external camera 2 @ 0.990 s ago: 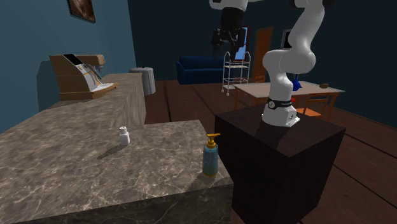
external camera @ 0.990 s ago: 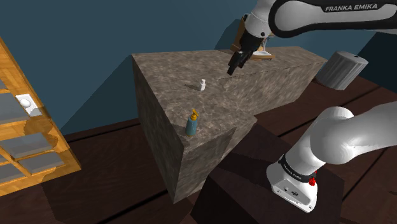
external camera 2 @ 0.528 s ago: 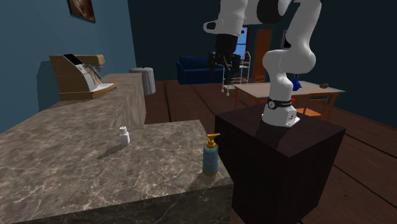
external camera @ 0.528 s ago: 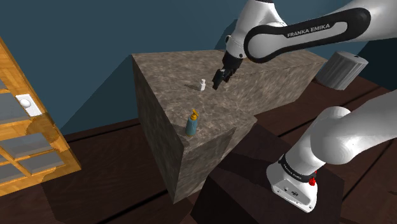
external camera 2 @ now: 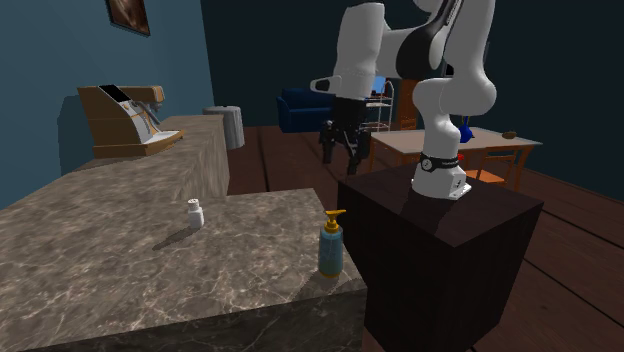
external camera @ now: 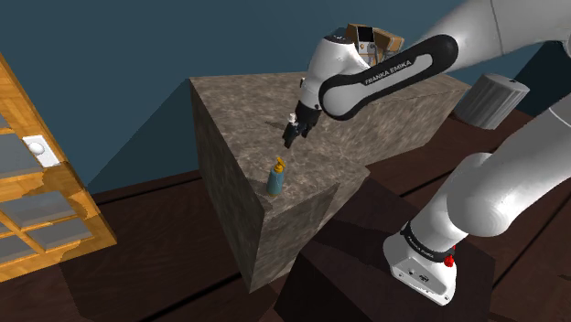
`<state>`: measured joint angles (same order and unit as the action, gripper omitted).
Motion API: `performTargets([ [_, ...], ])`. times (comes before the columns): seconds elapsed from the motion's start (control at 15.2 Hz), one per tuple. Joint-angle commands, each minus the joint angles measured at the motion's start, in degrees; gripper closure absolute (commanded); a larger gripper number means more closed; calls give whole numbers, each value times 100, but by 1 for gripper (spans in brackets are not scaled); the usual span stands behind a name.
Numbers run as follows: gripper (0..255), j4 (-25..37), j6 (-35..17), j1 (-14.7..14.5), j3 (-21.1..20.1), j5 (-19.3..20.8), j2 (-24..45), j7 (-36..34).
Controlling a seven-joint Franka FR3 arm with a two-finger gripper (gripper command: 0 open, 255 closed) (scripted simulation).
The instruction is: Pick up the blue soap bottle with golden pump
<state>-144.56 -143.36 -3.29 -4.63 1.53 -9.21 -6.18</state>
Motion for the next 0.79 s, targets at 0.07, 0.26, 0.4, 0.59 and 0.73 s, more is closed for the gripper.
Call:
performTargets([
  [0.07, 0, 142, -555, -15, -64, 79, 727, -191],
  [0.26, 0, 377, -973, -62, -104, 202, 1419, -417],
  [0.4, 0, 392, -1083, -74, -95, 236, 1548, -454],
  [0.59, 0, 377, -1316, -85, -72, 312, 1768, -513],
  [0.73, 0, 374, -1468, -96, -51, 366, 1919, -556],
])
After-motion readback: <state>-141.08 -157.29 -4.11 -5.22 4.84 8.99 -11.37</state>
